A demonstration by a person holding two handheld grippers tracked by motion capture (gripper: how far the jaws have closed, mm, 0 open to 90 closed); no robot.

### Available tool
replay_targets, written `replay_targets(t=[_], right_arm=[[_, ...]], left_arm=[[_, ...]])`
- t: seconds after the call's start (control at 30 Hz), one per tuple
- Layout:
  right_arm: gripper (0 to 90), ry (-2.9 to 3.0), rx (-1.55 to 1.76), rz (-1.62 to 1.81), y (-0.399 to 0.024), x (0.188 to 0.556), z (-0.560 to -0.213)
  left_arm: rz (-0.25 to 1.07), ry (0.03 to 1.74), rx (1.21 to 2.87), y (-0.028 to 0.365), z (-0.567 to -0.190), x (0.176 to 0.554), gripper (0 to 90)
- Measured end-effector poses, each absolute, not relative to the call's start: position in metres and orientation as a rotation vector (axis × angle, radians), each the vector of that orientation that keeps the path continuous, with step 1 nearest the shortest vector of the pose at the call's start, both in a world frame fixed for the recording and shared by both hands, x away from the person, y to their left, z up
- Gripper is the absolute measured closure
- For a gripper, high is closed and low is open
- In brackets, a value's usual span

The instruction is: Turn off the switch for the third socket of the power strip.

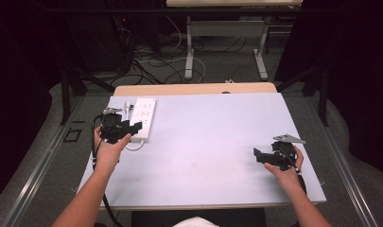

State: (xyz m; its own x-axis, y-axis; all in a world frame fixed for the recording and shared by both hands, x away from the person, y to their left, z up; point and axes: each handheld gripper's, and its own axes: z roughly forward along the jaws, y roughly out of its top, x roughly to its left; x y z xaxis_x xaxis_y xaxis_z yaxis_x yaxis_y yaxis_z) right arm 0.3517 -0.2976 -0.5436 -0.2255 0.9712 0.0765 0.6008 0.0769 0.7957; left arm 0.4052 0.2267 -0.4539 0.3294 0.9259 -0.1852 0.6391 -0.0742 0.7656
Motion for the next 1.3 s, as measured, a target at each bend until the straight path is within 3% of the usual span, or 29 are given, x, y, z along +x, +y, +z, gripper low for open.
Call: replay_targets(t=[0.9,1.3], right_arm=[[4.6,1.88,1.559,1.008,-0.298,0.352,-0.545],[4.6,1.878,1.572,1.006,-0.297,0.352,-0.546]], left_arm=[[0.461,1.403,1.79,0.213,-0.425,0.444,55.1],[0.458,1.403,1.76,0.21,-0.417,0.465,55.9]])
